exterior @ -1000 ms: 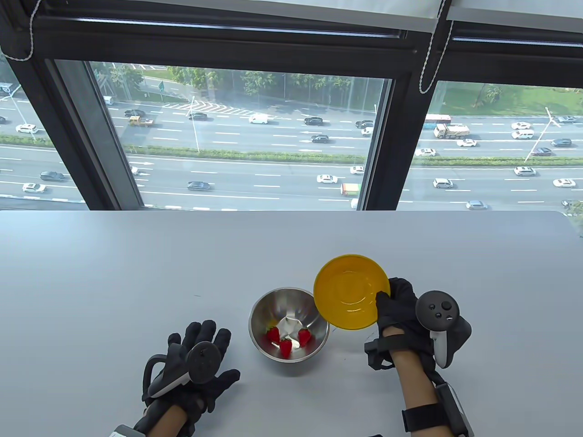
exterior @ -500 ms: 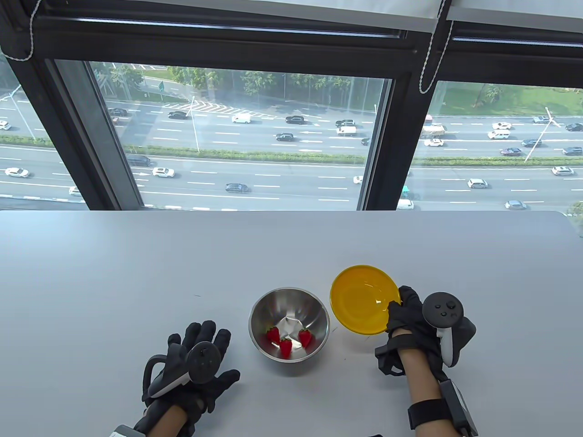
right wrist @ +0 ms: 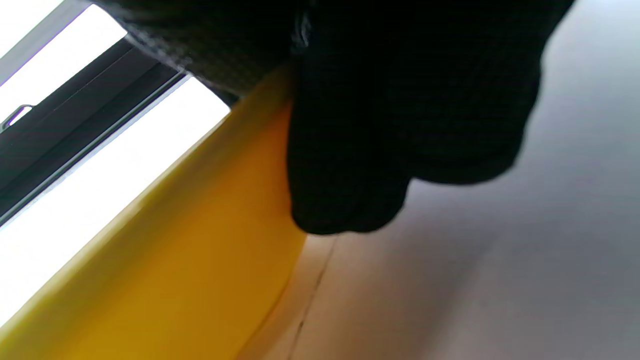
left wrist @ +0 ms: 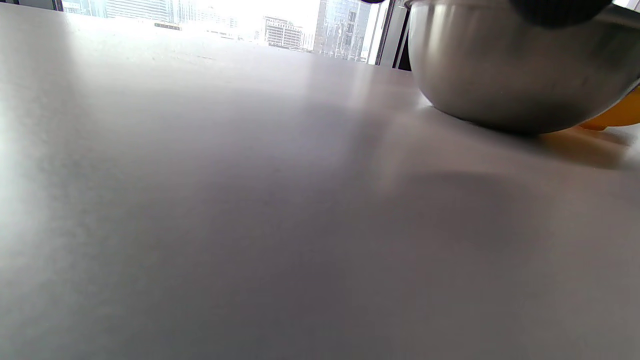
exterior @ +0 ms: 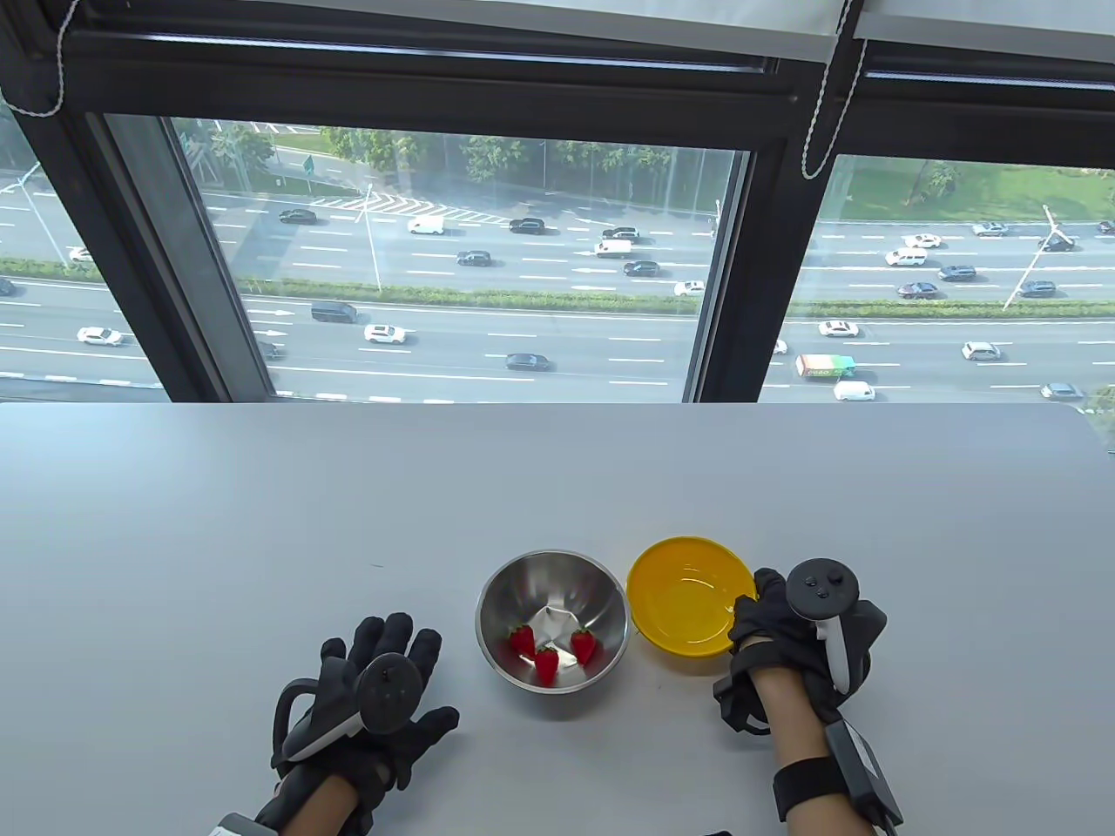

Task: Pour strawberries from bowl into mixing bowl

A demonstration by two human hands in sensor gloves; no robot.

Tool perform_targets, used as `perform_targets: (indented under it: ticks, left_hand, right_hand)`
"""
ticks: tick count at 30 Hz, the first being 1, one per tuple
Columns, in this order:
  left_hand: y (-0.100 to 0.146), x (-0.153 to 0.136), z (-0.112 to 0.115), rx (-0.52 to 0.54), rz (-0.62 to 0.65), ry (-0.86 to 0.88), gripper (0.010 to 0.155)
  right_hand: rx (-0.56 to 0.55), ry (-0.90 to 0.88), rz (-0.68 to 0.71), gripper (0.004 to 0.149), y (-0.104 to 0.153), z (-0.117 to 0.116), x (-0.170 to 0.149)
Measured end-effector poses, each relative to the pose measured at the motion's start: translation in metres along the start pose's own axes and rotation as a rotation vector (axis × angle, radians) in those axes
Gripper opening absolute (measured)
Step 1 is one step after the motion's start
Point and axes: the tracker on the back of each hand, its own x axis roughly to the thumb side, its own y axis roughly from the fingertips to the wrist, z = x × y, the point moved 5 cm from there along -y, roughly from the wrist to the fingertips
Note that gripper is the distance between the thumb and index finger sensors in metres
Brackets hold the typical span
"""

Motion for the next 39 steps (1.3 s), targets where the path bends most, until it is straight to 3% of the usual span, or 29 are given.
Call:
perform_targets:
  ticks: [21, 33, 39]
  left_hand:
    - [0.0, 0.0, 0.0, 0.002, -0.002, 0.002, 0.09]
    - [0.0, -0.001, -0.004, 0.025, 0.004, 0.012, 0.09]
    - [0.001, 0.0, -0.007, 0.045, 0.013, 0.018, 0.09]
  right_hand:
    - [0.095, 0.036, -0.033, 0.064, 0.003, -0.011, -0.004]
    - [0.089, 0.042, -0.032, 0.069, 0.004, -0.011, -0.005]
    - [0.047, 0.025, -0.039, 0.069, 0.006, 0.001, -0.009]
